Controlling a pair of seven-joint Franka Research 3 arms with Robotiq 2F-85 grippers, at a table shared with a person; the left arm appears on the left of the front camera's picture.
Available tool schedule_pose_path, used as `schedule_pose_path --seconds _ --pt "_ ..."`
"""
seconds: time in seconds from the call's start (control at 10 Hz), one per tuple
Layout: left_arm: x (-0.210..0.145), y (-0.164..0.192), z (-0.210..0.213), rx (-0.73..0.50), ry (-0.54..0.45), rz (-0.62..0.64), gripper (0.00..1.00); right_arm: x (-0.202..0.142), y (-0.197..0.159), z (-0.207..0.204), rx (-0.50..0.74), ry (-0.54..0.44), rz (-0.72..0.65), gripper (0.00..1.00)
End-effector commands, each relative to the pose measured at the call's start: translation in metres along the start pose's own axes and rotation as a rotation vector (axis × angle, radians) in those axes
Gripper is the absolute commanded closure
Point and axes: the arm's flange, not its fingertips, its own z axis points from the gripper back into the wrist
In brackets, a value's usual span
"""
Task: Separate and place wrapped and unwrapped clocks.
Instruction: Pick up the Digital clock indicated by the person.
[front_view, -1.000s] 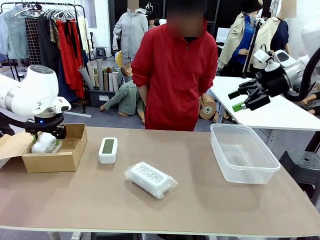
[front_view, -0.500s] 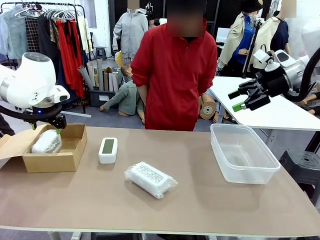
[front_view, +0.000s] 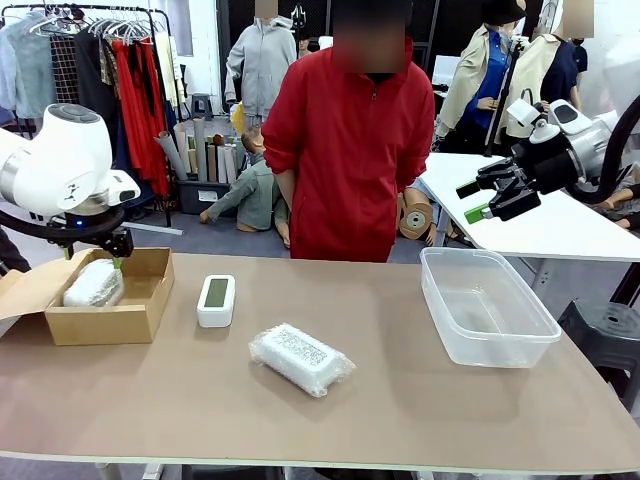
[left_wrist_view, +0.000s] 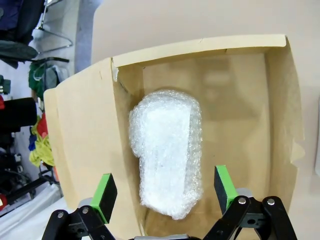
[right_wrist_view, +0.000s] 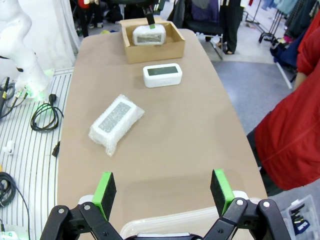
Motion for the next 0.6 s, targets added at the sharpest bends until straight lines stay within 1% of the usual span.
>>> schedule_pose_path --seconds 0.0,0.5 --pt "0.0009 0.0012 0.0009 0.000 -0.002 0.002 0.00 0.0011 0.0010 -0.0003 0.001 0.000 0.003 0.00" --pt "0.0009 0.0012 0.0009 0.000 -0.002 0.002 0.00 0.0011 0.0010 -0.0003 0.001 0.000 0.003 0.00"
